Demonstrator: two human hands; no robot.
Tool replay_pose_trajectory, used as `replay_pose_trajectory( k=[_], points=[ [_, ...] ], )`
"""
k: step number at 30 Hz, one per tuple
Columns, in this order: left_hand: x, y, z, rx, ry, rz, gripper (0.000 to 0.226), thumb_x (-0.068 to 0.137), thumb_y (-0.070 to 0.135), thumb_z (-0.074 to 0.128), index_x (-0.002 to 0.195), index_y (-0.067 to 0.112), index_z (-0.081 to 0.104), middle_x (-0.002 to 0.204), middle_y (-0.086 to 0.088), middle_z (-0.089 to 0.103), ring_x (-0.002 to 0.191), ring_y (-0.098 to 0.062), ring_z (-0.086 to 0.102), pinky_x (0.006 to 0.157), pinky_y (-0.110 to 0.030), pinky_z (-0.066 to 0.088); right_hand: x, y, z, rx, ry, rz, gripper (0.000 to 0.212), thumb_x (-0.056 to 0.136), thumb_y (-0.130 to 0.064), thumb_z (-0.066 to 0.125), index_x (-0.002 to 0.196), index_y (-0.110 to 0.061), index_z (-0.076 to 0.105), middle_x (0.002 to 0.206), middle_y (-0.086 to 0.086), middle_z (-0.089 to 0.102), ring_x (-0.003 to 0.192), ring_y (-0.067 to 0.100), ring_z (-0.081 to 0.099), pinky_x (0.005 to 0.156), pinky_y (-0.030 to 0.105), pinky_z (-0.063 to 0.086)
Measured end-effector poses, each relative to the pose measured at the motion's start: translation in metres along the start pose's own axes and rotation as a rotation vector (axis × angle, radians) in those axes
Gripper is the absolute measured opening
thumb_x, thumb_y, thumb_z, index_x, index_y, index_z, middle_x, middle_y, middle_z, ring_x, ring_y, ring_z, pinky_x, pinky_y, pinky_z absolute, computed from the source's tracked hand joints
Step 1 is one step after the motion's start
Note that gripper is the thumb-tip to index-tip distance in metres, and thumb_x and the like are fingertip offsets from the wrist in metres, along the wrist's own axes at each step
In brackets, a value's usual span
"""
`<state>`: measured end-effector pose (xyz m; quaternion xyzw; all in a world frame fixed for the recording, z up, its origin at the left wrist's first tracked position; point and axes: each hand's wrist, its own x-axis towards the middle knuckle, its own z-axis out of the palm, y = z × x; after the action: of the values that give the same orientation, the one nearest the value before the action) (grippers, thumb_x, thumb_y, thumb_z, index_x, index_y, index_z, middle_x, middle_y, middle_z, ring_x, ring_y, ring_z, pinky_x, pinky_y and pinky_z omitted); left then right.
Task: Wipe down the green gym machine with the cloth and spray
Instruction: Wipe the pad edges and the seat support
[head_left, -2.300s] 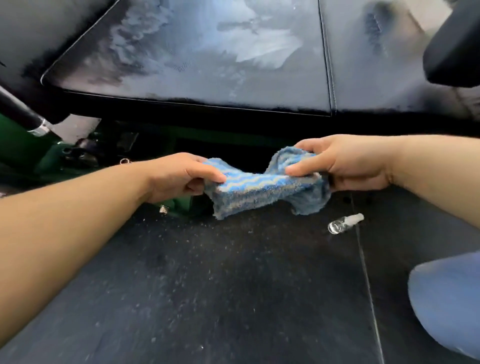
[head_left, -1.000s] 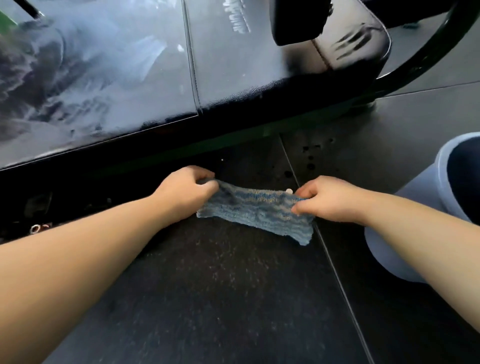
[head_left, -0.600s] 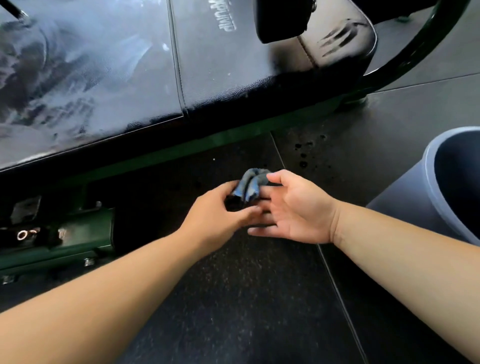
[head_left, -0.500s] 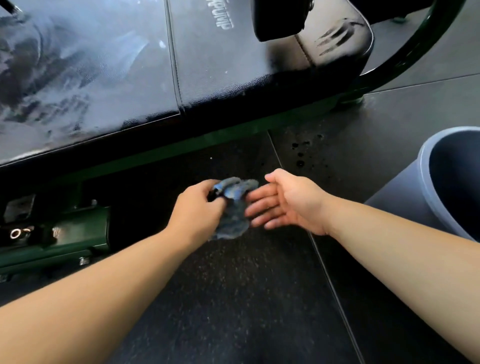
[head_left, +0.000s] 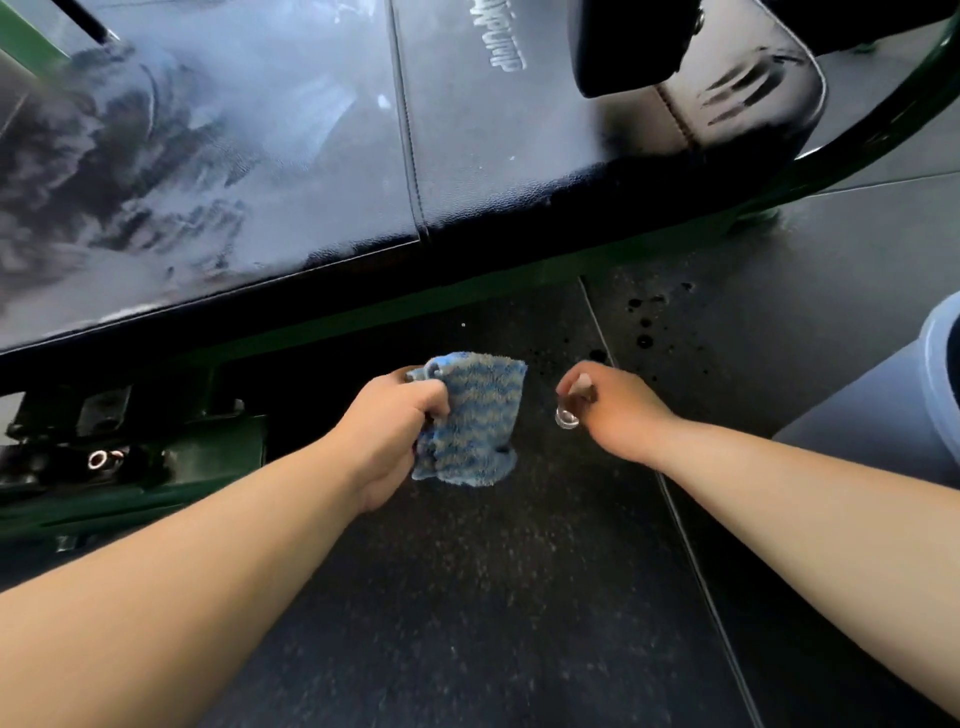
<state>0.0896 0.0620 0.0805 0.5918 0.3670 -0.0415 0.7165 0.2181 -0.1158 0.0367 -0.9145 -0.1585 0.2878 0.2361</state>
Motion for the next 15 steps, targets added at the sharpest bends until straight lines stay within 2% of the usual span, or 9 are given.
replay_pose_trajectory(
  k=[2, 3, 5, 7, 9, 10, 12, 13, 15],
  points=[
    [0.003, 0.004, -0.008, -0.086, -0.046, -0.050, 0.027, 0.085, 0.002, 0.053, 0.110, 0.006, 0.062, 0.115, -0.024, 0.064, 0.102, -0.040, 0.065, 0.091, -0.059, 0.049, -0.003, -0.012, -0.002, 0.198, 0.084, -0.023, 0.015, 0.096, -0.014, 0.047, 0.089, -0.022, 0.059, 0.084, -0.002, 0.062, 0.076, 0.013, 0.059, 0.061, 0.028, 0.044],
    [0.004, 0.006, -0.011, -0.102, -0.056, -0.055, 0.027, 0.088, 0.004, 0.052, 0.113, 0.006, 0.062, 0.116, -0.024, 0.064, 0.103, -0.040, 0.064, 0.092, -0.059, 0.049, -0.005, -0.020, -0.003, 0.351, 0.071, -0.017, 0.016, 0.093, -0.008, 0.046, 0.088, -0.018, 0.058, 0.081, 0.001, 0.061, 0.071, 0.016, 0.059, 0.061, 0.031, 0.046],
    [0.008, 0.005, -0.019, -0.143, -0.088, -0.021, 0.028, 0.091, 0.003, 0.046, 0.113, 0.008, 0.063, 0.117, -0.023, 0.065, 0.106, -0.039, 0.063, 0.094, -0.058, 0.048, -0.011, -0.041, -0.004, 0.637, -0.110, -0.014, 0.025, 0.087, 0.006, 0.042, 0.092, -0.012, 0.060, 0.078, 0.008, 0.058, 0.060, 0.020, 0.056, 0.054, 0.032, 0.047],
    [0.009, 0.006, -0.025, -0.149, -0.156, 0.031, 0.033, 0.095, 0.001, 0.040, 0.103, 0.017, 0.067, 0.112, -0.018, 0.067, 0.104, -0.035, 0.063, 0.094, -0.054, 0.049, -0.016, -0.056, -0.004, 0.771, -0.318, -0.023, 0.032, 0.085, 0.008, 0.045, 0.105, -0.011, 0.061, 0.071, 0.006, 0.054, 0.050, 0.017, 0.047, 0.042, 0.025, 0.037],
    [0.009, 0.007, -0.030, -0.043, -0.194, 0.095, 0.039, 0.098, 0.002, 0.039, 0.092, 0.027, 0.069, 0.104, -0.012, 0.069, 0.101, -0.030, 0.064, 0.090, -0.049, 0.052, -0.019, -0.068, -0.005, 0.733, -0.424, -0.059, 0.028, 0.088, 0.002, 0.055, 0.108, -0.017, 0.063, 0.066, 0.000, 0.057, 0.048, 0.012, 0.044, 0.037, 0.021, 0.032],
    [0.008, 0.008, -0.036, 0.024, -0.195, 0.133, 0.035, 0.099, 0.005, 0.042, 0.094, 0.029, 0.068, 0.104, -0.010, 0.069, 0.101, -0.028, 0.064, 0.087, -0.046, 0.053, -0.018, -0.076, -0.003, 0.682, -0.432, -0.084, 0.025, 0.089, -0.001, 0.059, 0.105, -0.019, 0.064, 0.064, -0.003, 0.059, 0.047, 0.010, 0.044, 0.037, 0.020, 0.032],
    [0.011, 0.008, -0.039, 0.087, -0.220, 0.166, 0.020, 0.096, 0.016, 0.054, 0.110, 0.028, 0.062, 0.110, -0.004, 0.070, 0.102, -0.021, 0.066, 0.082, -0.039, 0.054, -0.019, -0.085, -0.007, 0.642, -0.377, -0.120, 0.016, 0.089, -0.002, 0.062, 0.096, -0.016, 0.064, 0.062, -0.002, 0.057, 0.045, 0.009, 0.044, 0.039, 0.021, 0.034],
    [0.013, 0.008, -0.044, 0.085, -0.245, 0.152, 0.030, 0.090, 0.024, 0.064, 0.119, 0.026, 0.058, 0.114, -0.003, 0.069, 0.103, -0.019, 0.067, 0.084, -0.037, 0.054, -0.019, -0.089, -0.008, 0.644, -0.342, -0.136, 0.013, 0.088, -0.001, 0.062, 0.093, -0.013, 0.064, 0.060, -0.001, 0.056, 0.044, 0.009, 0.044, 0.040, 0.022, 0.034],
    [0.018, 0.004, -0.062, 0.118, -0.350, 0.101, 0.064, 0.071, 0.029, 0.082, 0.128, 0.018, 0.054, 0.118, -0.004, 0.068, 0.106, -0.018, 0.066, 0.090, -0.036, 0.053, -0.019, -0.101, -0.007, 0.668, -0.300, -0.166, 0.011, 0.088, 0.001, 0.062, 0.094, -0.009, 0.062, 0.055, -0.004, 0.054, 0.042, 0.009, 0.045, 0.039, 0.021, 0.034]
  ],
)
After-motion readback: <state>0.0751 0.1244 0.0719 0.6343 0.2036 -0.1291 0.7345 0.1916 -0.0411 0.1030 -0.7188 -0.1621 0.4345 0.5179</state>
